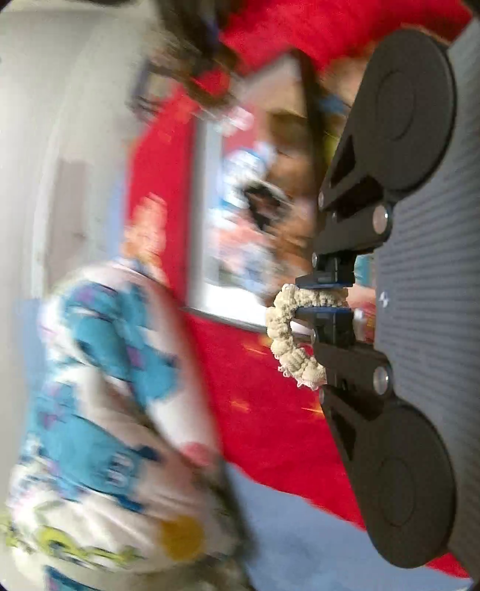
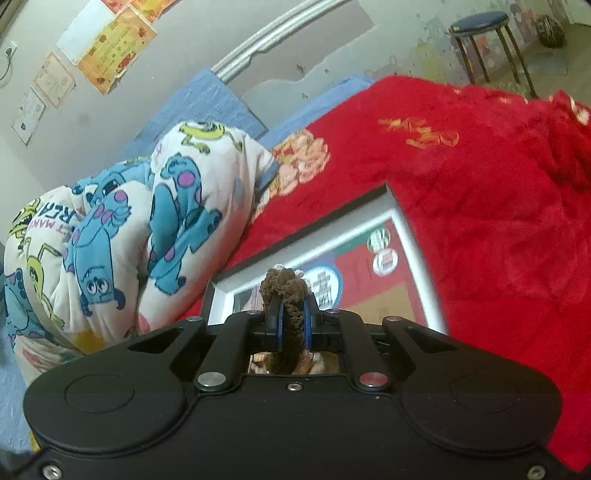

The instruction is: Organize objects

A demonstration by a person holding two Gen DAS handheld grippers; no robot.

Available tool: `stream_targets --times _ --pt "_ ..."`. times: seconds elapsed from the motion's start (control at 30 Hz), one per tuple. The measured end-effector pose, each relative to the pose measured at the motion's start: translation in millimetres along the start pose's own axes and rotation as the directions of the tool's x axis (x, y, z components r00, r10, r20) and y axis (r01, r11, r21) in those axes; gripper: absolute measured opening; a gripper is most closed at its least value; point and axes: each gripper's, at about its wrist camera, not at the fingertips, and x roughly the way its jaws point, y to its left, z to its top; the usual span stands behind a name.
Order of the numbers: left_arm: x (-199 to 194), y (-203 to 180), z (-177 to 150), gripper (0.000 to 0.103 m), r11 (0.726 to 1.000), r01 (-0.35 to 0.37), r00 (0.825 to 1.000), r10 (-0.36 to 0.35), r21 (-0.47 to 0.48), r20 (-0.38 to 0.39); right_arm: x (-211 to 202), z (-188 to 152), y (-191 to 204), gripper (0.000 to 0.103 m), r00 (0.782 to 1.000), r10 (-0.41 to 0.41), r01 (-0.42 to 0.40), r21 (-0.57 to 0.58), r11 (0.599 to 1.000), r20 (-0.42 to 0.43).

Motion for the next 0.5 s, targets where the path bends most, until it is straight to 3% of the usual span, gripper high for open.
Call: stream_targets --times 0.17,0.27,0.37,0.5 --pt "25 -45 47 0.012 0.987 0.128 0.987 -0.136 0.096 0.083 29 14 -16 0.010 1.000 -0.017 0.016 0.028 0.999 0.002" --pt "56 -83 59 0.012 0.965 0.215 0.972 -0.226 0.151 0.065 47 13 -31 0.010 0.999 -0.042 0.044 0.072 0.996 -0.025" --pt "81 -112 57 0.012 0.950 0.235 0.968 -0.247 0.207 0.034 59 9 -46 0.011 0.997 -0.062 0.067 0.104 0.992 -0.052" --pt "102 -126 44 0.013 0.944 0.252 0.967 -0.253 0.215 -0.025 72 3 -58 0.011 0.994 -0.083 0.092 0.132 0.987 -0.070"
